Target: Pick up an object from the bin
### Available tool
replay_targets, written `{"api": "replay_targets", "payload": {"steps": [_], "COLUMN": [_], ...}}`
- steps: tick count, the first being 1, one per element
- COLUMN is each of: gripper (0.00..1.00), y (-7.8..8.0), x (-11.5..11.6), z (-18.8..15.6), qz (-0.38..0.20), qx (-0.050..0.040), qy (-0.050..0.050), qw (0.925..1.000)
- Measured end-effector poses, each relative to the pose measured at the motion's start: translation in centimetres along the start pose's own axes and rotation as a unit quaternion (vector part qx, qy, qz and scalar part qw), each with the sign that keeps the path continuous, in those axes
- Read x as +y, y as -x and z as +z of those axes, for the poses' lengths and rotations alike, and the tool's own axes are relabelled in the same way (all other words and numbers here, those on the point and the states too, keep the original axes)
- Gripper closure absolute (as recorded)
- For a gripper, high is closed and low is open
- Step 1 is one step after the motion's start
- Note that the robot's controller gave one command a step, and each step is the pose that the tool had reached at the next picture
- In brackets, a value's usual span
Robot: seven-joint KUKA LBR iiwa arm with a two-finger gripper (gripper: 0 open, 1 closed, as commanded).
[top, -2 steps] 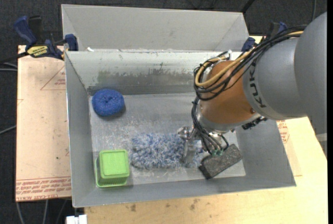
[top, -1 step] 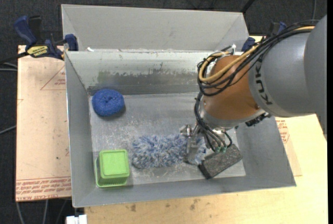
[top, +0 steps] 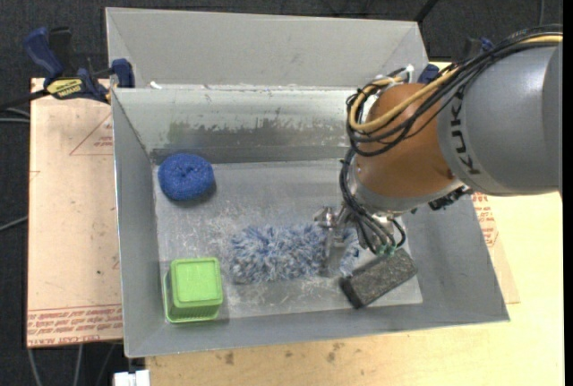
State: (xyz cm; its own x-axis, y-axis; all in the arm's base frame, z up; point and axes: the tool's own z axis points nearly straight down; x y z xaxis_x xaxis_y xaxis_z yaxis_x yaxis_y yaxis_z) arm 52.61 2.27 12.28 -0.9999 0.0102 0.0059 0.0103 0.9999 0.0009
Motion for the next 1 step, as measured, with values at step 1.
{"api": "replay_targets", "payload": {"steps": [1], "gripper": [1.0], "y": [0.06], "x": [0.0], "z": [-2.26], "qz": [0.0], "qx": [-0.0016], "qy": [0.0], "qw": [1.0]}}
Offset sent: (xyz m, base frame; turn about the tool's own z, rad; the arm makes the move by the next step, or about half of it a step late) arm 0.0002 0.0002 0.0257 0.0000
